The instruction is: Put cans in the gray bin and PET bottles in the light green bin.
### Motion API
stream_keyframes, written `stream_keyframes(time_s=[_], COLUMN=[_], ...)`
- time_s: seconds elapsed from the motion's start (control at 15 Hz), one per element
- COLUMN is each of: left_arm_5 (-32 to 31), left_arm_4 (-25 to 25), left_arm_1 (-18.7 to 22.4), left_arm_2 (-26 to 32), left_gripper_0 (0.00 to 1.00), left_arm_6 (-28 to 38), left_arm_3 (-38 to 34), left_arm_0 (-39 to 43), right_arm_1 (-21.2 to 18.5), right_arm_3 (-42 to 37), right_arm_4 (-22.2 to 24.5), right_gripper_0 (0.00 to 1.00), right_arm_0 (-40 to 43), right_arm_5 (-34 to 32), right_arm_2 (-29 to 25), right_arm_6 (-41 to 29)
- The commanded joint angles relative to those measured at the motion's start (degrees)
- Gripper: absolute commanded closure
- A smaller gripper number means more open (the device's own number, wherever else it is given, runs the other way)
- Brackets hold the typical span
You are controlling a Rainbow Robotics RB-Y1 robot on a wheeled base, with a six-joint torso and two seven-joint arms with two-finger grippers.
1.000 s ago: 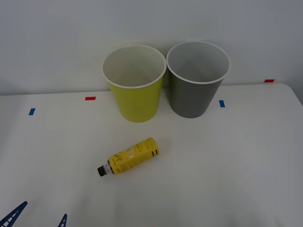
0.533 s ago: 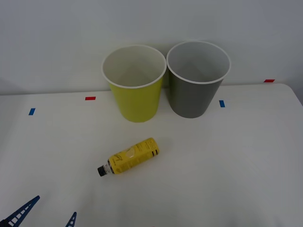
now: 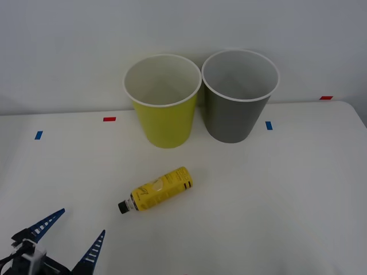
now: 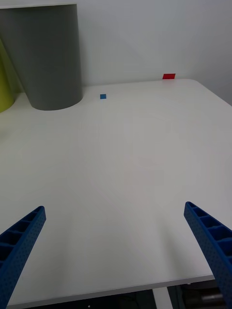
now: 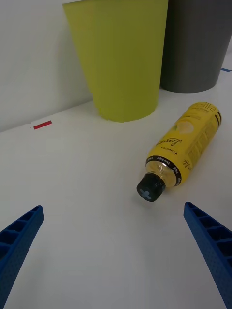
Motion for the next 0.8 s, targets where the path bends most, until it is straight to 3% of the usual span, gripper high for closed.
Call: stream_keyframes(time_s=[0.07,0.33,0.47,0.6,0.8], left_arm_5=[9.23,19.78,31.12,38.50,39.82], left_arm_4=[0.08,0.61,0.78,1.58,5.00], left_arm_1=[3.64,6.71,9.26,11.81,13.13], left_arm_2=[-3.27,-8.28,-11.09,-12.94,-13.20], left_gripper_0=[0.00,0.00,0.00,0.00,0.06], left_arm_6=[0.08,0.26,0.26,0.00,-0.27], left_arm_3=[-3.25,-5.36,-11.87,-15.91,-16.17], left_arm_0=[-4.97,-12.53,-14.64,-16.75,-18.86], right_arm_1=[0.00,0.00,0.00,0.00,0.00], right_arm_3=[0.01,0.01,0.01,0.01,0.01], right_arm_4=[0.00,0.00,0.00,0.00,0.00], right_gripper_0=[0.00,0.00,0.00,0.00,0.00], right_arm_0=[0.00,0.00,0.00,0.00,0.00], right_arm_5=[0.00,0.00,0.00,0.00,0.00], right_arm_2=[-0.01,-0.01,-0.01,-0.01,-0.01], right_arm_6=[0.00,0.00,0.00,0.00,0.00])
